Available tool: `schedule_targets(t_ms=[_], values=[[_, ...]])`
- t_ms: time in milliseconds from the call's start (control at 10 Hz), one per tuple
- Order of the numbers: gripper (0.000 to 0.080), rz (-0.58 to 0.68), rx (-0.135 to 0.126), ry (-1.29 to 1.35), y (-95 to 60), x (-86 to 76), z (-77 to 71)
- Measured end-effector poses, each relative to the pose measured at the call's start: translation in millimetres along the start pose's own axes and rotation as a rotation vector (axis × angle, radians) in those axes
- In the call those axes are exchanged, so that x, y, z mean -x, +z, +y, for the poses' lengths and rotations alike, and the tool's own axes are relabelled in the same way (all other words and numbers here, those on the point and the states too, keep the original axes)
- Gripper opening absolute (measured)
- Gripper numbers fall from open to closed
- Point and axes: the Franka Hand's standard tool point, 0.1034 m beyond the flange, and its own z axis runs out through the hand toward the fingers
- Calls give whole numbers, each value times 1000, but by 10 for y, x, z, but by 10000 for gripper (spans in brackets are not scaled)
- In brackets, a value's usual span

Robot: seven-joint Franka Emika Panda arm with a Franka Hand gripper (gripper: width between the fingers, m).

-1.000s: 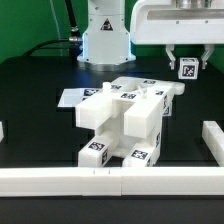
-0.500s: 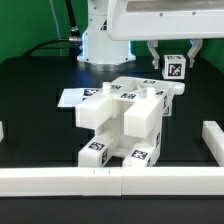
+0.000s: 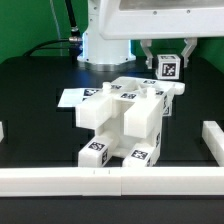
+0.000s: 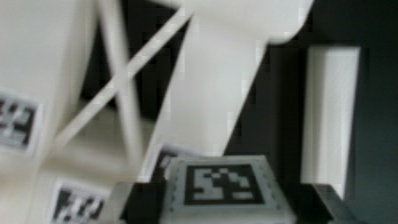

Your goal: Assemble chair

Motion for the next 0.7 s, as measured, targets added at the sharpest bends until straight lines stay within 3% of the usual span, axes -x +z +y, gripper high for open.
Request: schedule_targets(t_ms=[100,500,700], values=[[288,7,3,7,-8,-86,6],[288,6,5,11,3,-82,-36],[288,5,11,-19,37,-108,78]])
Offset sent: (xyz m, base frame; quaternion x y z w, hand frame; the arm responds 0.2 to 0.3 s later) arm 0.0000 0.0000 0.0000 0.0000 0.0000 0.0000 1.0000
